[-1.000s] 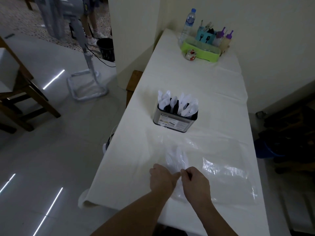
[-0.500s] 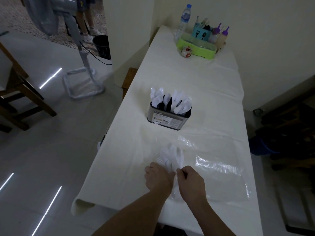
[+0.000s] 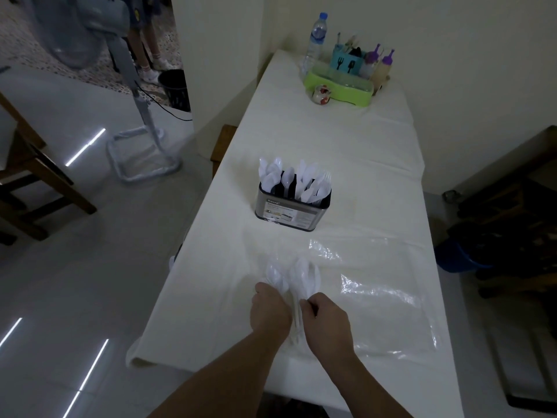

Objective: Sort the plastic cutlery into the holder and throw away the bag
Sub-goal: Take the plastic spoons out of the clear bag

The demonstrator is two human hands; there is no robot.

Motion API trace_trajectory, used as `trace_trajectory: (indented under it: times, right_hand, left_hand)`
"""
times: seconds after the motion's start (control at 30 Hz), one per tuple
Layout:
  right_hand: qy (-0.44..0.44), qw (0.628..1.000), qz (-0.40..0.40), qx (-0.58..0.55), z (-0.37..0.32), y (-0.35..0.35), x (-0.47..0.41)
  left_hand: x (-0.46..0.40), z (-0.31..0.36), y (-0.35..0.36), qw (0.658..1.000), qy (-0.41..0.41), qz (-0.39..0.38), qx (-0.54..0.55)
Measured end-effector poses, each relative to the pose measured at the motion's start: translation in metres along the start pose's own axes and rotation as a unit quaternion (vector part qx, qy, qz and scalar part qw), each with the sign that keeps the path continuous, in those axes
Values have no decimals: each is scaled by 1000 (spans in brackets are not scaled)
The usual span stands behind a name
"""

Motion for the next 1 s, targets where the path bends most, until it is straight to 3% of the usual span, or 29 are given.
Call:
trace_trajectory:
  times: [0.37,0.6,0.67,0.9,1.0]
  right_hand:
    - [-17,1000,-6,24,-10,4,-4]
    - [-19,999,-12,35,-17,13,-5]
    - [-20,999,-14,45,-19,15,-6]
    - [0,999,-2,45,-22,15,-10]
    - [5,999,5,44,-21,15,-11]
  left_hand:
    - [-6,1,-17,992,25,-104,64]
    - [-5,-9,-29,941,-8,-311,135]
    - [-2,-12,-36,933,-3,-339,122]
    - [-14,-38,-85,945,44,-320,43]
    - [-31,-55,-108,965,60,-252,32]
Point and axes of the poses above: each hand's wrist, its own x-axis away from the middle knuckle, its own y-axis out of the palm, z = x × y, the point moved 6 cm from there along -x, towards the middle knuckle, and after that the axes turned 5 degrees about -y, right-handed, at the moved point
